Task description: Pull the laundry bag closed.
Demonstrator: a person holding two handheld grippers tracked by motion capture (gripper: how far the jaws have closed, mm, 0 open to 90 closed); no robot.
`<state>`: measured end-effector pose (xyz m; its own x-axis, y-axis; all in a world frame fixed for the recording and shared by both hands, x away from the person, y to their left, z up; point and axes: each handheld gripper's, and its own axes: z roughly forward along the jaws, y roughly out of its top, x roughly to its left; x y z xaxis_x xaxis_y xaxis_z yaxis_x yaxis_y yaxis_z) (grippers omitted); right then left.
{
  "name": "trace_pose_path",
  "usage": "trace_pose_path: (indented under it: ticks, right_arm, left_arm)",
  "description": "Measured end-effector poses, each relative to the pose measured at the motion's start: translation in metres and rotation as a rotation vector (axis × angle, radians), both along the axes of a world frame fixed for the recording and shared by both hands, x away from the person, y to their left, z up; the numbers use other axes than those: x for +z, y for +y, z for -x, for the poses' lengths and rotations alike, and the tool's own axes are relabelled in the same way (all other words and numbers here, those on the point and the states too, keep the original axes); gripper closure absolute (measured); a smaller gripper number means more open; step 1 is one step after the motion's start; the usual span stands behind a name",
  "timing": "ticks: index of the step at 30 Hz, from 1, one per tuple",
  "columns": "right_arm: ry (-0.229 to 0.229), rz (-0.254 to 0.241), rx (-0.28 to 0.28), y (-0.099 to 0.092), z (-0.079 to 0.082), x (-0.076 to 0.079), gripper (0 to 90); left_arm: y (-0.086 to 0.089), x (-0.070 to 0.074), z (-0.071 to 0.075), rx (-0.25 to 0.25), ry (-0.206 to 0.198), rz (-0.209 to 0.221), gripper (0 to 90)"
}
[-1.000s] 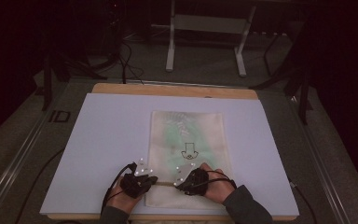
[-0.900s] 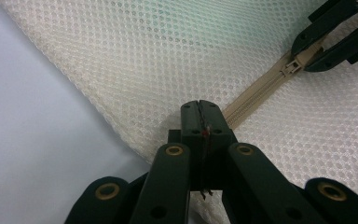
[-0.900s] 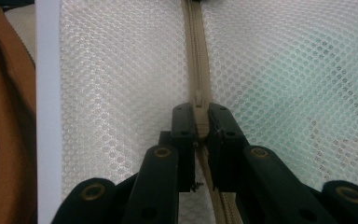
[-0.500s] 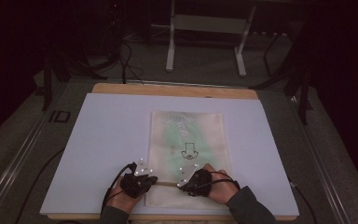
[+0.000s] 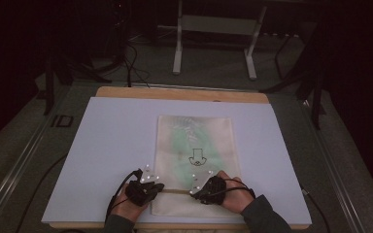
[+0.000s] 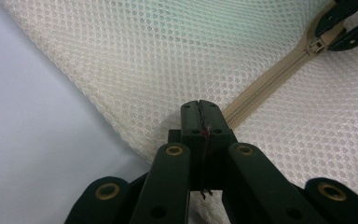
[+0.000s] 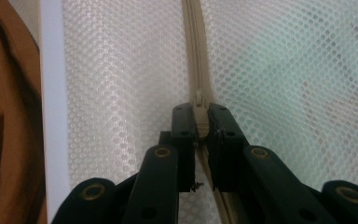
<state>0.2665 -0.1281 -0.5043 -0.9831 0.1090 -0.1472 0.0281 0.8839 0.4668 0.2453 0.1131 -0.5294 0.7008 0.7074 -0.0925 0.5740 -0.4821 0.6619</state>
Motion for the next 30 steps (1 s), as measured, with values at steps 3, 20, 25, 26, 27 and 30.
trace_pose_path:
  ticks: [3, 20, 25, 26, 27, 30]
  right_arm:
    - [0.004, 0.000, -0.007, -0.003, 0.000, 0.000, 82.3]
    - [0.011, 0.002, -0.023, -0.017, 0.000, 0.002, 82.3]
    - [0.010, 0.001, -0.025, -0.018, 0.001, 0.002, 82.3]
    - [0.010, 0.002, -0.024, -0.018, 0.001, 0.002, 82.4]
    - [0.010, 0.002, -0.024, -0.018, 0.001, 0.002, 82.4]
    - [0.009, 0.001, -0.023, -0.018, 0.001, 0.002, 82.3]
  left_arm:
    - [0.000, 0.000, 0.000, 0.001, -0.001, -0.001, 89.3]
    - [0.000, 0.000, 0.000, 0.004, 0.001, 0.002, 89.3]
    - [0.000, 0.000, 0.000, 0.004, 0.001, 0.002, 89.3]
    - [0.000, 0.000, 0.000, 0.004, 0.001, 0.002, 89.3]
    - [0.000, 0.000, 0.000, 0.005, 0.001, 0.003, 89.3]
    - [0.000, 0.000, 0.000, 0.004, 0.001, 0.002, 89.3]
